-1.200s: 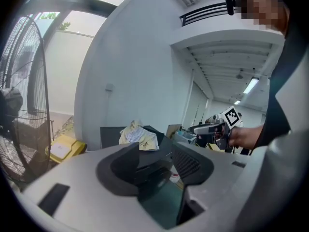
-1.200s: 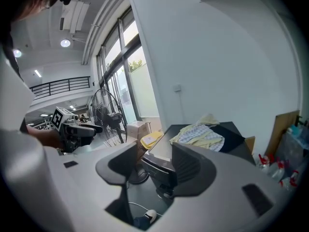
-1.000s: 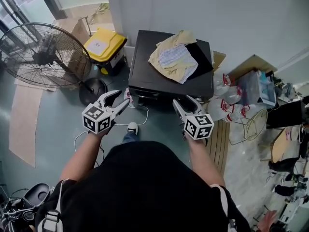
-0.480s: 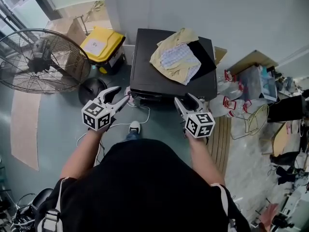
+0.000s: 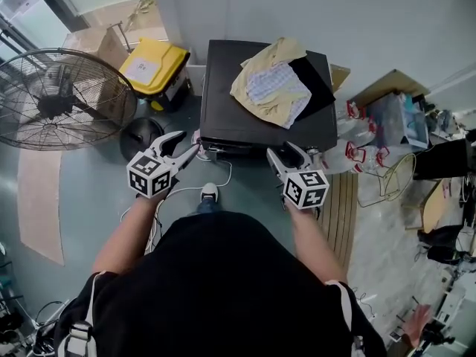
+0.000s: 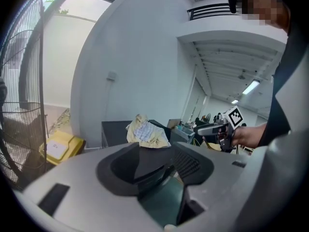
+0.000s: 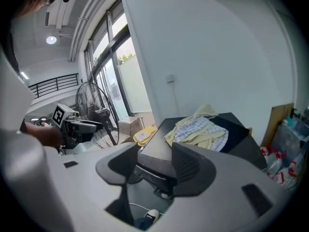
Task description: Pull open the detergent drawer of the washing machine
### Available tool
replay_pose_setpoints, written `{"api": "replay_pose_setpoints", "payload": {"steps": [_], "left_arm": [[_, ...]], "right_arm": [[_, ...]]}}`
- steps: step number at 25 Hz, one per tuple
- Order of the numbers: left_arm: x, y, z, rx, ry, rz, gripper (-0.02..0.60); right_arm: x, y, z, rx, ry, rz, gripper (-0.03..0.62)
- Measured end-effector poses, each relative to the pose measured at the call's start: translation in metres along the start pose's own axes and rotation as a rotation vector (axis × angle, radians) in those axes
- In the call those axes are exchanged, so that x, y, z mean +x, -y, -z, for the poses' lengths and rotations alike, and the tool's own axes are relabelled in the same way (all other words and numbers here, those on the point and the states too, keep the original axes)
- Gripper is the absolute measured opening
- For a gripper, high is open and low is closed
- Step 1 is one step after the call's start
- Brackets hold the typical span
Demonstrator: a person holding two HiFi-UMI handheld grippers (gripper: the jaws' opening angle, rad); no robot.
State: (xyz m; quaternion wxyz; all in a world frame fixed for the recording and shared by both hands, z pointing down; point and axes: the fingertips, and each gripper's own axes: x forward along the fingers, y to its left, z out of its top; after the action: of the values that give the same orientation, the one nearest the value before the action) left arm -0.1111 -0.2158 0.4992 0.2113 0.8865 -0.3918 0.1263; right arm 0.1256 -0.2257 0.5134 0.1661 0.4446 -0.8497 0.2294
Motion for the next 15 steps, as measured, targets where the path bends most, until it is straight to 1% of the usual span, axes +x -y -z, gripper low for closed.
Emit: {"api": "replay_pose_setpoints", "payload": {"steps": [15], "left_arm": [[0.031, -0.023, 0.036, -0.031, -0.087, 0.013, 0.218]], "right_arm": [[0.032, 0.011, 0.033, 0.016, -0.089, -0.001, 0.218]]}}
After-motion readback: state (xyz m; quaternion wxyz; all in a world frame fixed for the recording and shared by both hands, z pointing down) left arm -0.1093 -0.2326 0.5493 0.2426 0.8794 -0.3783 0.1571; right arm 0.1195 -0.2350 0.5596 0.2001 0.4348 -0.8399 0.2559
